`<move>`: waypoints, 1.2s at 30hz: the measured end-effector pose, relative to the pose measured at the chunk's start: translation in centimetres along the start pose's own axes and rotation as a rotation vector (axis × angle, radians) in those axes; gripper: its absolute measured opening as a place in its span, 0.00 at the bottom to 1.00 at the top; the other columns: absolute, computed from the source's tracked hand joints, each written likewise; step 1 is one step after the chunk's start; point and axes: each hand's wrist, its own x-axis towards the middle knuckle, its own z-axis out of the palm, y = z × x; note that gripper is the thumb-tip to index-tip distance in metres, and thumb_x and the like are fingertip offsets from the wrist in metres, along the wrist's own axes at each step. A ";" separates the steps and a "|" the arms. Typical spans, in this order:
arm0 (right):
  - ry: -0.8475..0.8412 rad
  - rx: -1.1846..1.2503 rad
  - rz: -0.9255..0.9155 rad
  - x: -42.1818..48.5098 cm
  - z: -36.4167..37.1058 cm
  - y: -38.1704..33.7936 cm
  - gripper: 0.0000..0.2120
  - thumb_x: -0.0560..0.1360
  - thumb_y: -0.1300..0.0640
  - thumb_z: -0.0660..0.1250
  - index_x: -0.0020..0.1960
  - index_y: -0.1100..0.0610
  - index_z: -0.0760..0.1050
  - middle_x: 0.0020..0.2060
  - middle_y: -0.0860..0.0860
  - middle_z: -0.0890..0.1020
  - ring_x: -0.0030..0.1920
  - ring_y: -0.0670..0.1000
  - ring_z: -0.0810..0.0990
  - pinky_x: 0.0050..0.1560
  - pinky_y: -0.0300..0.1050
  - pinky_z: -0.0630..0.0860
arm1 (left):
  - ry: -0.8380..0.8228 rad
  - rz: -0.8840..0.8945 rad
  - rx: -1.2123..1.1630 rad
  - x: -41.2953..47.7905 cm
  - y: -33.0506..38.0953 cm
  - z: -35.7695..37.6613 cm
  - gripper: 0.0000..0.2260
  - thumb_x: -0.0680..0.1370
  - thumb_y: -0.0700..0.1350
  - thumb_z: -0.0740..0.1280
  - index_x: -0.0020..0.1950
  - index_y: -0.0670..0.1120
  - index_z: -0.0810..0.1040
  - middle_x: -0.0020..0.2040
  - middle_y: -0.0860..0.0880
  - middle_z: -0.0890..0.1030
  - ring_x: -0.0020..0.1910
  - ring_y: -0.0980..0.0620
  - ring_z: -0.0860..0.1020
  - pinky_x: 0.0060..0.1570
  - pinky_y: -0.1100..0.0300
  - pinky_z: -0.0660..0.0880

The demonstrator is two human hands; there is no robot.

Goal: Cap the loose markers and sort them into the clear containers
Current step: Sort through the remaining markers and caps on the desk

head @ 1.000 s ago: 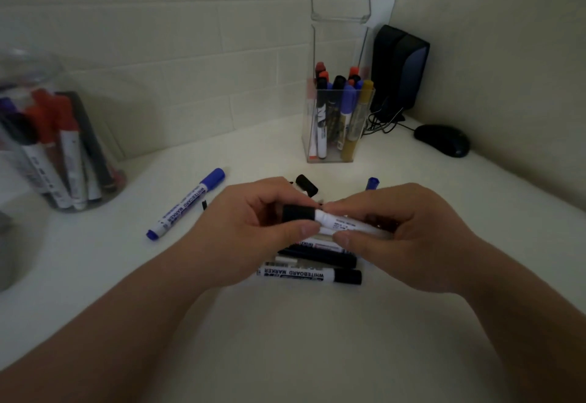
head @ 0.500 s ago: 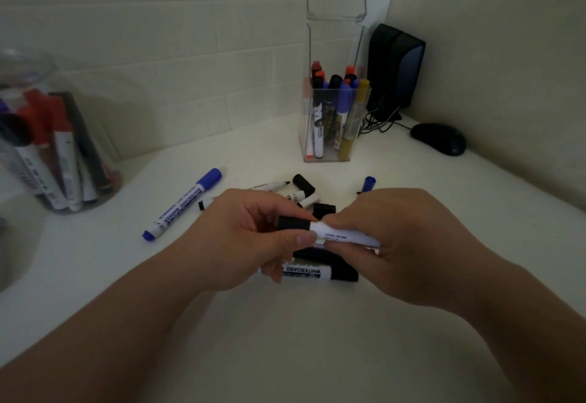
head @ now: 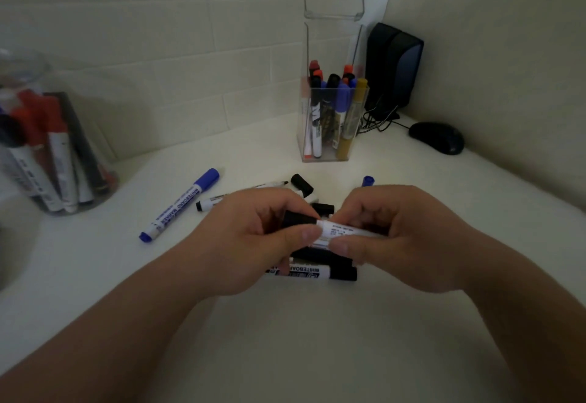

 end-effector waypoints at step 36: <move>0.141 -0.408 0.474 0.4 -5.1 9.0 0.09 0.73 0.52 0.74 0.53 0.46 0.81 0.43 0.41 0.80 0.44 0.40 0.77 0.40 0.31 0.68 | 0.245 -0.113 0.161 0.4 -1.5 -0.3 0.08 0.75 0.45 0.73 0.49 0.60 0.82 0.42 0.65 0.83 0.42 0.65 0.81 0.44 0.74 0.75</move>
